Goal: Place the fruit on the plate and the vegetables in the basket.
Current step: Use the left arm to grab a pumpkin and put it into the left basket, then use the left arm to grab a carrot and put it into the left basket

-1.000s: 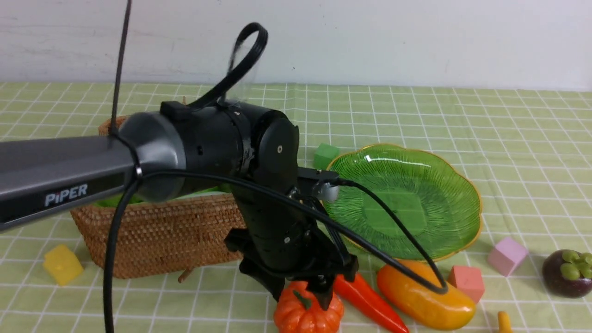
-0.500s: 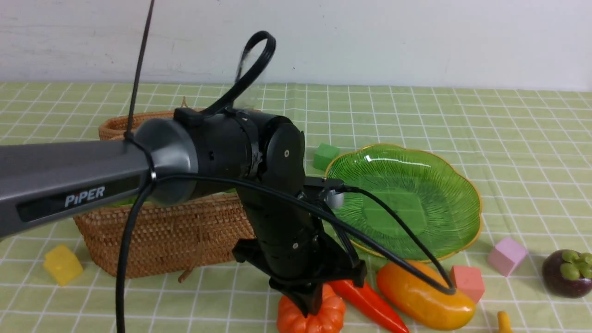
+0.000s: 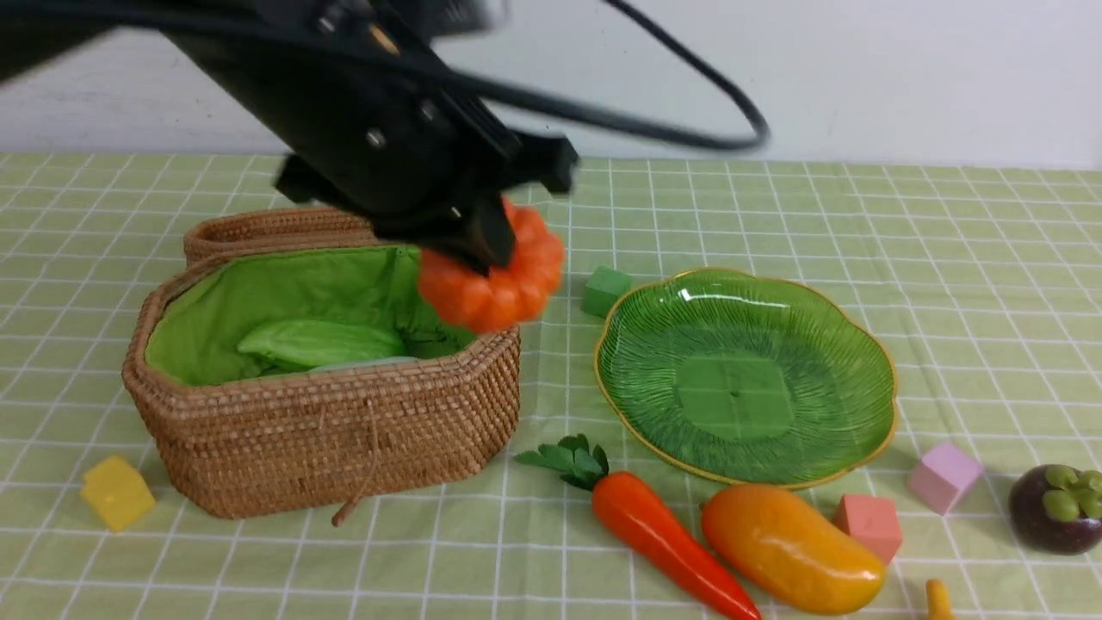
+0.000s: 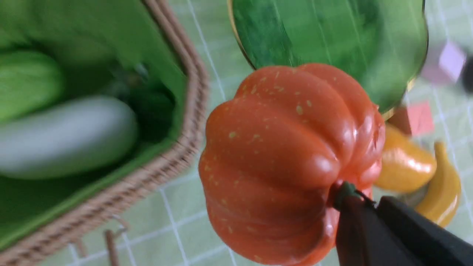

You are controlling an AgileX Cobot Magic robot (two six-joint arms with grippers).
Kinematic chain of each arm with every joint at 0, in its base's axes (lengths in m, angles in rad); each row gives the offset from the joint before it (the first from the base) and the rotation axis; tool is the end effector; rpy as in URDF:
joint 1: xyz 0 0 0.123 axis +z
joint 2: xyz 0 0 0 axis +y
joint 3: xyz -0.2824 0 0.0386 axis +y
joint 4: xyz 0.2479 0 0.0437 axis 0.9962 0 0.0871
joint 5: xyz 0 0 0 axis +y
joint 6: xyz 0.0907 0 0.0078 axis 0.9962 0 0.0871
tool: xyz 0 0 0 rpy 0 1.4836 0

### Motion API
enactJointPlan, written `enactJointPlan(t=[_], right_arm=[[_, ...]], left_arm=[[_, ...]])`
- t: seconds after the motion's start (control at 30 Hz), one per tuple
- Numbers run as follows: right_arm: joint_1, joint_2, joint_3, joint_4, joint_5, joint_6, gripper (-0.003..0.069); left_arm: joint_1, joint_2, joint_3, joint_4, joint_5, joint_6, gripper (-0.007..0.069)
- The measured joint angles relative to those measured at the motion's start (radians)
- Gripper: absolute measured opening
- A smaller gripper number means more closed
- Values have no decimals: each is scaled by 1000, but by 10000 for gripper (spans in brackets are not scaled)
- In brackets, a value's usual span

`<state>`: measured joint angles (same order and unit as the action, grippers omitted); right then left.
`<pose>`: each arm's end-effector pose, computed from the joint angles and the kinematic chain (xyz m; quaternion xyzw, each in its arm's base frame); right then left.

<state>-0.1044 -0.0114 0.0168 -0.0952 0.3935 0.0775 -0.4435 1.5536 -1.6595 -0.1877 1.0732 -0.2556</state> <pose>0.0513 -0.0087 0.1729 0.0487 0.8063 -0.0485 0.5875 0.2946 -0.1565 0.4068 0.0737 0.9340 -0.2025 0.2849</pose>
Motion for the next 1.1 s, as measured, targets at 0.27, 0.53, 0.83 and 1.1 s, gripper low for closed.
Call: enactJointPlan(t=[0.27, 0.53, 0.83, 1.1], right_arm=[[0, 0, 0, 0, 0, 0, 240], [0, 0, 0, 0, 0, 0, 240], [0, 0, 0, 0, 0, 0, 240], [0, 0, 0, 0, 0, 0, 240]], left_arm=[[260, 85, 17, 27, 20, -153, 9], [269, 238, 33, 62, 0, -252, 127], [258, 178, 33, -47, -1, -247, 514], [-9, 66, 39, -201, 12, -94, 629]])
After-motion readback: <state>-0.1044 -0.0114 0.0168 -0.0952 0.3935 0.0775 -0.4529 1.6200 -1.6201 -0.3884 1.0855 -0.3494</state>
